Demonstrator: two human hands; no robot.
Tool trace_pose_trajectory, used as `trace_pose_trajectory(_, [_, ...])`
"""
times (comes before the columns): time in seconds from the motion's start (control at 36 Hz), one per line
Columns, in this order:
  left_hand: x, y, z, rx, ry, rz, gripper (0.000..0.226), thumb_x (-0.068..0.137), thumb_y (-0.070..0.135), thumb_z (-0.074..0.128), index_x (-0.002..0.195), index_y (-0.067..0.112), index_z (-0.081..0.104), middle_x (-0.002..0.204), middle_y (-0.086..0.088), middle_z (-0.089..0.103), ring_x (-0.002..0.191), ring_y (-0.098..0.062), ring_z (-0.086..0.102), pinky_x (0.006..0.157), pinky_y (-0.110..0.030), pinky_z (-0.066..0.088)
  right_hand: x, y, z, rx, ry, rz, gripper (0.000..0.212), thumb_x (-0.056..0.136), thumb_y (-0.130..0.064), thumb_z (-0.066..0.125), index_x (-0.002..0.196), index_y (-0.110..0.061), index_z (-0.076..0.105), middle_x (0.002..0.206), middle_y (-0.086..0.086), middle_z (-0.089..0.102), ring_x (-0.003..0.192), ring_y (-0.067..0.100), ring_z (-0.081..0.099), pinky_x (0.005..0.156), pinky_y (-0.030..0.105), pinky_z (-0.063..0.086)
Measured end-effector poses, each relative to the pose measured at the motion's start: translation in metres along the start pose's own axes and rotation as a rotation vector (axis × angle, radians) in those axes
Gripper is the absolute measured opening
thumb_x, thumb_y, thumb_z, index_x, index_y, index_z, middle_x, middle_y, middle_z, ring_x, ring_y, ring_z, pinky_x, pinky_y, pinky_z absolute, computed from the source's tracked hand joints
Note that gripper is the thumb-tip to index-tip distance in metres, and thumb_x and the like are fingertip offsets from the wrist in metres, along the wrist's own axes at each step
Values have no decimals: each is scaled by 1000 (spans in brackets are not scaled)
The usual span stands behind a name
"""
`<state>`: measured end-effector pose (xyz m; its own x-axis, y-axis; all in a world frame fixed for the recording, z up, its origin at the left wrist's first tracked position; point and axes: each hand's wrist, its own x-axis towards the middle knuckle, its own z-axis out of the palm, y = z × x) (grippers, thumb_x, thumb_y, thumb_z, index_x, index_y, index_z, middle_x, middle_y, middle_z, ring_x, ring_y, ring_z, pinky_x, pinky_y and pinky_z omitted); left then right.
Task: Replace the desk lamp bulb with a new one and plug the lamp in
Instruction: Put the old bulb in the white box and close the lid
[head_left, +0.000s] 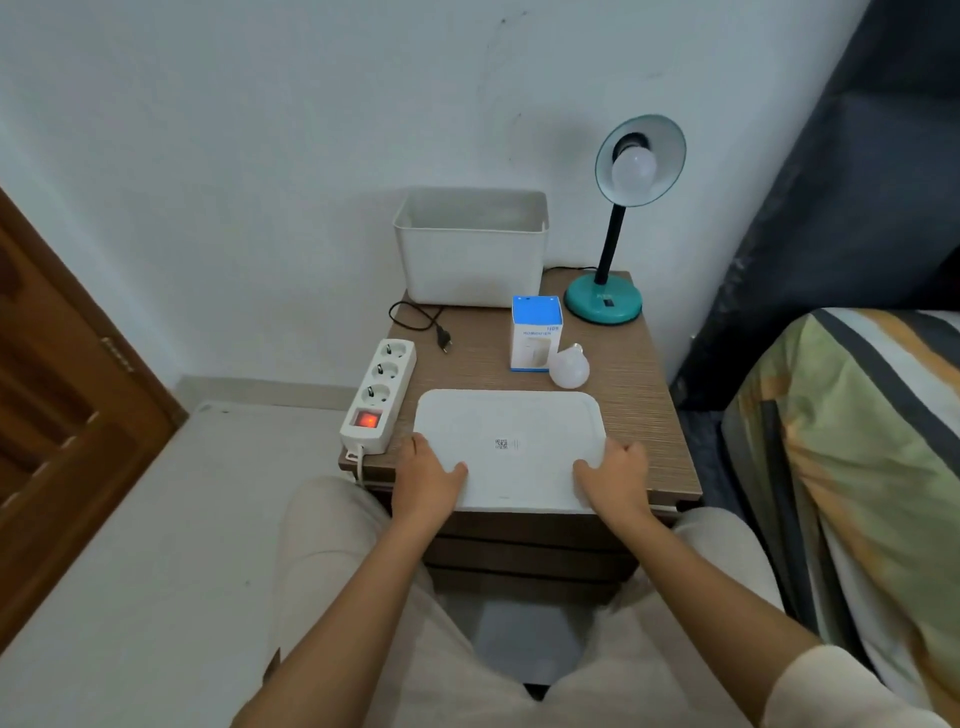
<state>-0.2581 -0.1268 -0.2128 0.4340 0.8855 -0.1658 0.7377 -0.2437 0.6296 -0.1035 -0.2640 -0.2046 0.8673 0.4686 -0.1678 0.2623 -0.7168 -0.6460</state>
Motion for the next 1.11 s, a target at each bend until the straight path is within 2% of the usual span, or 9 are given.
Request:
trace_pose_trajectory(0.25, [46, 21, -20, -132, 14, 89, 54, 89, 33, 59, 130, 3, 42, 134, -12, 47, 122, -28, 45, 102, -37, 38, 39, -30, -3, 57, 57, -31, 41, 89, -23, 56, 122, 0, 48, 126, 17, 40, 118, 32, 43, 99, 39, 39])
trace_pose_trajectory(0.33, [78, 40, -39, -192, 30, 116, 58, 91, 39, 53, 133, 2, 40, 139, -16, 43, 127, -30, 42, 106, -41, 35, 60, -48, -2, 94, 76, -47, 46, 90, -24, 56, 129, -4, 43, 128, 16, 39, 120, 31, 43, 99, 38, 39])
trace_pose_trajectory(0.47, [144, 84, -78, -282, 177, 132, 50, 94, 33, 51, 130, -1, 42, 138, -19, 42, 128, -29, 39, 99, -30, 30, 95, -68, 7, 127, 99, -49, 58, 89, -29, 58, 139, -11, 35, 127, 15, 39, 116, 31, 45, 97, 39, 41])
trace_pose_trajectory(0.61, [211, 108, -105, -305, 213, 133, 62, 93, 38, 52, 136, -2, 33, 143, -18, 34, 132, -27, 35, 103, -32, 29, 122, -66, 20, 125, 103, 14, 59, 89, -34, 56, 137, -8, 35, 128, 19, 42, 120, 36, 43, 100, 45, 37])
trace_pose_trajectory(0.72, [251, 116, -115, -243, 188, 169, 80, 87, 45, 58, 143, 1, 21, 151, -15, 24, 139, -26, 24, 110, -35, 23, 146, -64, 20, 158, 117, 12, 57, 87, -30, 61, 133, -4, 39, 126, 23, 49, 117, 38, 45, 97, 42, 36])
trace_pose_trajectory(0.83, [280, 117, -116, -244, 138, 212, 81, 81, 49, 65, 137, 4, 29, 145, -13, 32, 133, -27, 33, 102, -34, 31, 166, -63, 18, 168, 124, -1, 54, 85, -29, 64, 128, -4, 45, 123, 21, 54, 113, 35, 48, 93, 39, 39])
trace_pose_trajectory(0.97, [298, 116, -112, -257, 95, 233, 81, 73, 57, 69, 131, 10, 39, 136, -9, 41, 124, -24, 42, 100, -36, 39, 178, -66, 16, 215, 154, -34, 59, 83, -28, 67, 134, -9, 45, 130, 16, 54, 119, 32, 48, 100, 36, 36])
trace_pose_trajectory(1.06, [304, 116, -110, -269, 95, 217, 99, 68, 64, 68, 141, 9, 29, 143, -11, 34, 131, -26, 36, 107, -45, 36, 184, -68, 13, 247, 178, -47, 58, 82, -28, 67, 133, -10, 45, 129, 14, 54, 119, 30, 48, 102, 39, 37])
trace_pose_trajectory(1.11, [306, 116, -109, -289, 103, 210, 103, 70, 62, 68, 145, 8, 21, 147, -12, 28, 136, -27, 30, 111, -46, 32, 186, -71, 9, 294, 201, -63, 57, 81, -30, 66, 132, -13, 46, 127, 11, 55, 116, 26, 50, 102, 44, 41])
